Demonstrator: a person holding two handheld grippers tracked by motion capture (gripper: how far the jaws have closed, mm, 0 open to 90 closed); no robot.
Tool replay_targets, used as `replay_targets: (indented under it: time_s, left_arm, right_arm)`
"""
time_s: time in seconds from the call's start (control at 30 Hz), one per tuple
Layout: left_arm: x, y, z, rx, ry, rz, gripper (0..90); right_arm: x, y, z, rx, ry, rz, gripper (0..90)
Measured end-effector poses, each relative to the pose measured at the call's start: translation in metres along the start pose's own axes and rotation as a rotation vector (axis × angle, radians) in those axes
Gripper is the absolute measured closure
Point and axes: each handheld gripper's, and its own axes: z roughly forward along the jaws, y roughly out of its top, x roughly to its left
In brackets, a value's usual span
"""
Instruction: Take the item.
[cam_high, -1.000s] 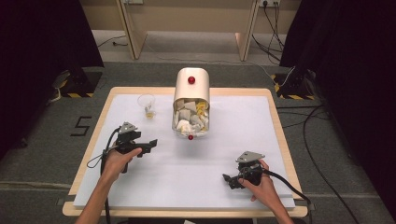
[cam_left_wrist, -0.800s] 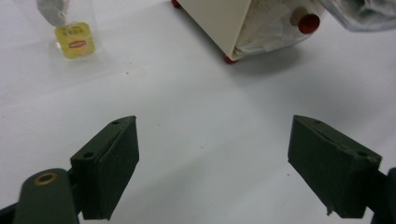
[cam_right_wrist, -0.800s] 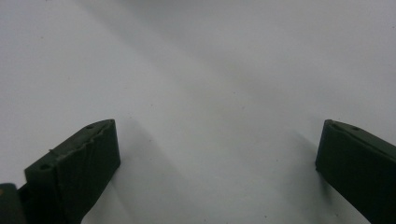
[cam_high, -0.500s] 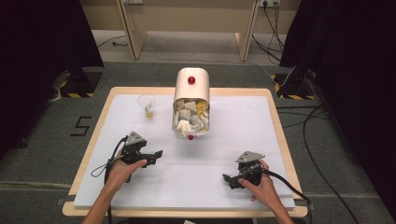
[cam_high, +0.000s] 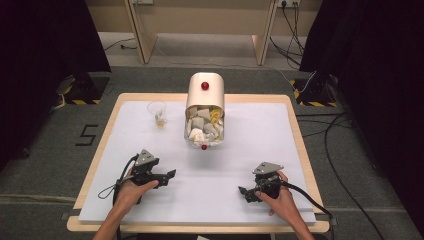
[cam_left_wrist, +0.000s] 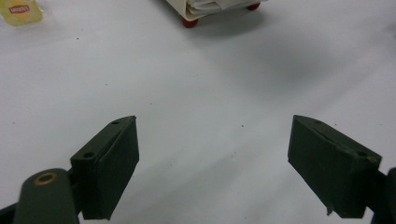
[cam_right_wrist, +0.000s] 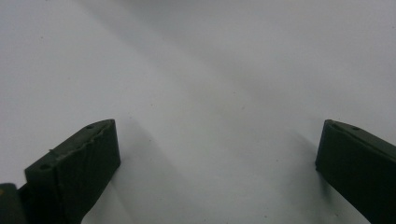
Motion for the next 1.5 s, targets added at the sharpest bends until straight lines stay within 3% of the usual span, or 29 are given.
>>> replay_targets:
  time_s: [0.6,0.8,1.17,1.37,1.5]
  left_arm:
    - [-0.013,-0.018,-0.009,0.019,0.008,0.067,15.8]
    - [-0.019,-0.022,-0.011,0.016,0.031,0.103,15.9]
    - [-0.026,-0.033,-0.018,0.013,0.034,0.108,15.9]
    - [-0.028,-0.038,-0.023,0.041,0.041,0.11,15.7]
    - [-0.037,-0.041,-0.022,0.084,0.065,0.175,16.1]
  right_arm:
    - [0.0,0.0,0.0,0.0,0.0,0.0,0.3]
    - [0.0,0.0,0.0,0.0,0.0,0.0,0.4]
    - [0.0,0.0,0.0,0.0,0.0,0.0,0.4]
    - [0.0,0.0,0.0,0.0,-0.001,-0.001,0.4]
    - [0.0,0.0,0.0,0.0,-0.001,-0.001,0.4]
